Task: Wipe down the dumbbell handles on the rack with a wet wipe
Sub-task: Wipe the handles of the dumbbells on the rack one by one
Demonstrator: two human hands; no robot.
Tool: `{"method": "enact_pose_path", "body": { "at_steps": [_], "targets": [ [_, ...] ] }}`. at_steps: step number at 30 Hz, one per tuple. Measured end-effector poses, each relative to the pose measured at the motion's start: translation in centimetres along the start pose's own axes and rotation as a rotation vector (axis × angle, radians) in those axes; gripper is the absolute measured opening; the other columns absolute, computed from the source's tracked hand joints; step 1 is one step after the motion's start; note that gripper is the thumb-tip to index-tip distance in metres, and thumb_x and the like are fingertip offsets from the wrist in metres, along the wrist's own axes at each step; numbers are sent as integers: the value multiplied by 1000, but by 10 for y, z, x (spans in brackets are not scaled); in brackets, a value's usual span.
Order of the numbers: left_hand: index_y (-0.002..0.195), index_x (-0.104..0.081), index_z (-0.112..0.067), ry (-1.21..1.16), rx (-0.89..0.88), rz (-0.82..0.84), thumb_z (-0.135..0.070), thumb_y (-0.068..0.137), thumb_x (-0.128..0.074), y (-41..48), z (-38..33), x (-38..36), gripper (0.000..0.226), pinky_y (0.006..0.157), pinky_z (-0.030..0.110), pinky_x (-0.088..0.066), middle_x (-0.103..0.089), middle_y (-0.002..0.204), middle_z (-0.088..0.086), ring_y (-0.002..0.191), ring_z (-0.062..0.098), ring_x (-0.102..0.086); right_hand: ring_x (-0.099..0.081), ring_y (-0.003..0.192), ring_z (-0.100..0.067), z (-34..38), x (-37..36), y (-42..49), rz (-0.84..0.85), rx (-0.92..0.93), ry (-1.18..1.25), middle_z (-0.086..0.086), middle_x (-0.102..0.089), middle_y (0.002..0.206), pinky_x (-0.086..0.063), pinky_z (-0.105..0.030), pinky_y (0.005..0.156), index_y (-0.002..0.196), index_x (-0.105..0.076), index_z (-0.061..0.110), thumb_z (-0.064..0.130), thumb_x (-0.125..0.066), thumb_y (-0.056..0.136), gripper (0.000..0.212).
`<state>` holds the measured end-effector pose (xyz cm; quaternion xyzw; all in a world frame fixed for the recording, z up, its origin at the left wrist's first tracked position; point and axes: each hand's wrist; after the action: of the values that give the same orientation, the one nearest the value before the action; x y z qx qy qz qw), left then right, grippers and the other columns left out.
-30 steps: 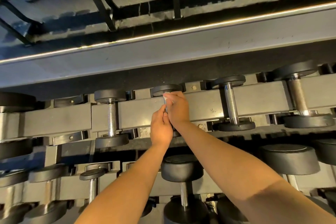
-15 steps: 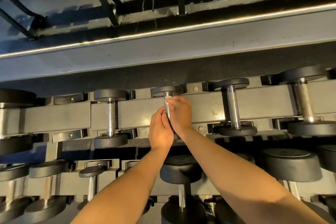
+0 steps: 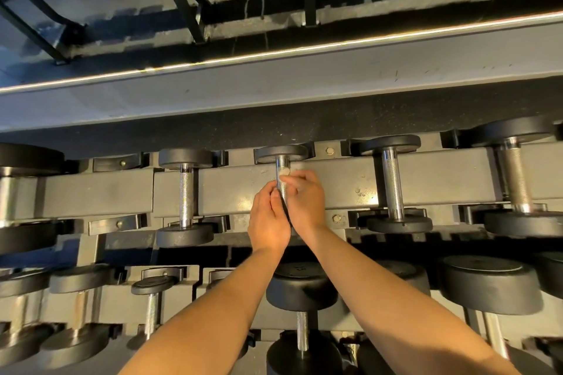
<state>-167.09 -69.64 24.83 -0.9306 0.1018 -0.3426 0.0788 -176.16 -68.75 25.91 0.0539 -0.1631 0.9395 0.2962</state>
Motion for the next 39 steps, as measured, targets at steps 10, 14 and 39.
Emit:
{"method": "enact_pose_path", "body": {
  "at_steps": [10, 14, 39],
  "targets": [
    [137, -50, -40, -1, 18, -7, -42, 109, -27, 0, -1, 1, 36, 100, 40, -49, -56, 131, -18, 115, 4, -55, -53, 102, 3, 11, 1, 11, 37, 77, -50, 6, -50, 116, -40, 1, 83, 121, -70, 11, 3, -50, 101, 29],
    [133, -51, -42, -3, 11, -10, -43, 108, -26, -1, -3, 1, 35, 96, 42, -51, -56, 126, -19, 112, 4, -57, -57, 97, 10, -6, 6, -9, 57, -19, -9, 11, -52, 113, -43, -1, 80, 119, -71, 13, 6, -54, 101, 26],
    [139, -51, -39, 37, 0, 47, -42, 109, -25, 1, 0, 2, 40, 100, 37, -48, -53, 134, -15, 116, 6, -56, -61, 102, -3, -7, 5, -27, 41, -32, -40, 7, -60, 114, -47, -8, 88, 114, -73, 21, 18, -57, 100, 21]
  ]
}}
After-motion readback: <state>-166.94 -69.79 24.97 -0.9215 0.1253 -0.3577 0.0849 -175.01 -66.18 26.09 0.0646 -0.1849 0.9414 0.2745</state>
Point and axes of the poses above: each hand's wrist, its own y-axis towards the middle knuckle, its own x-axis out of the back of the hand, z = x × y
